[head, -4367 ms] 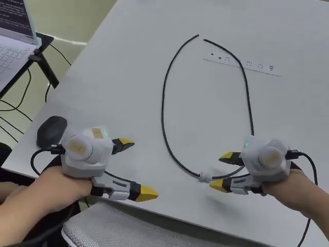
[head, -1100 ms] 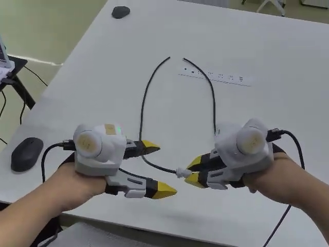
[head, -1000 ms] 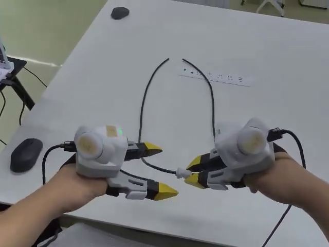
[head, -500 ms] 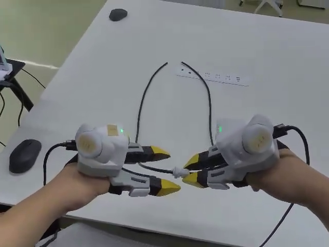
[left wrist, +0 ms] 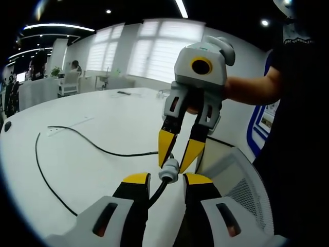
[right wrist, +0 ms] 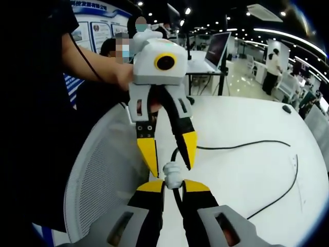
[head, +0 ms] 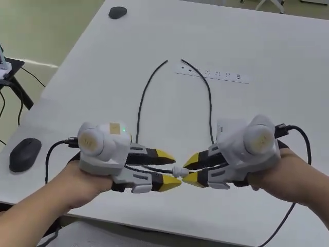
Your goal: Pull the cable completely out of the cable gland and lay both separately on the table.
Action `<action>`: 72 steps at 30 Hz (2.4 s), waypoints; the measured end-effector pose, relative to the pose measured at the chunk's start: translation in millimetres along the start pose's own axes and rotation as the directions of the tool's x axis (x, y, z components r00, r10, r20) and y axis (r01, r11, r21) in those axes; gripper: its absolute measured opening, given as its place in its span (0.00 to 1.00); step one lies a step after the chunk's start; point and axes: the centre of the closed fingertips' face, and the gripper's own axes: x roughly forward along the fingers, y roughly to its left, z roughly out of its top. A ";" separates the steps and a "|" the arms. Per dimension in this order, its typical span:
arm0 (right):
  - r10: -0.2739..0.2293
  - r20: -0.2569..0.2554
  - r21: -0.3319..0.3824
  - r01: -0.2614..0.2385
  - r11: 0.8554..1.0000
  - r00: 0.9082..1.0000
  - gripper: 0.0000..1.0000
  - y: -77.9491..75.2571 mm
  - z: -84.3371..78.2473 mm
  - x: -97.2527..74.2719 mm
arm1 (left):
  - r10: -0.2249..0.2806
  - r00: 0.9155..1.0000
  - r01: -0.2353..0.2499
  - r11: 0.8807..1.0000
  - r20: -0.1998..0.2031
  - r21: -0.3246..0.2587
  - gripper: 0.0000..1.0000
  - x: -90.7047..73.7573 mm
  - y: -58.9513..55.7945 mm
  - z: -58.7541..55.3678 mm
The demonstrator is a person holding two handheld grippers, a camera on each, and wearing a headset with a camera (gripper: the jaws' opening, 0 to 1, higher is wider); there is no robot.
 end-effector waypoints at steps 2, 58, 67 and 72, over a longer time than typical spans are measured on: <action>0.000 0.002 -0.003 0.000 1.000 1.000 0.08 0.2 -0.2 -0.3 | -0.007 1.000 0.007 1.000 0.002 -0.003 0.21 0.5 -1.3 -0.1; 0.227 0.411 0.443 -0.411 0.797 0.883 0.14 8.7 2.5 -16.2 | -0.042 0.998 0.047 0.994 -0.049 0.098 0.15 1.9 -16.9 1.8; 0.259 0.414 0.411 -0.433 0.802 0.873 0.10 17.8 5.7 -11.4 | -0.046 0.998 0.050 0.996 -0.045 0.078 0.15 2.3 -17.0 2.8; 0.242 0.420 0.390 -0.414 0.822 0.875 0.09 18.0 5.6 -9.7 | -0.048 0.997 0.051 0.998 -0.057 0.047 0.15 2.1 -15.4 -0.4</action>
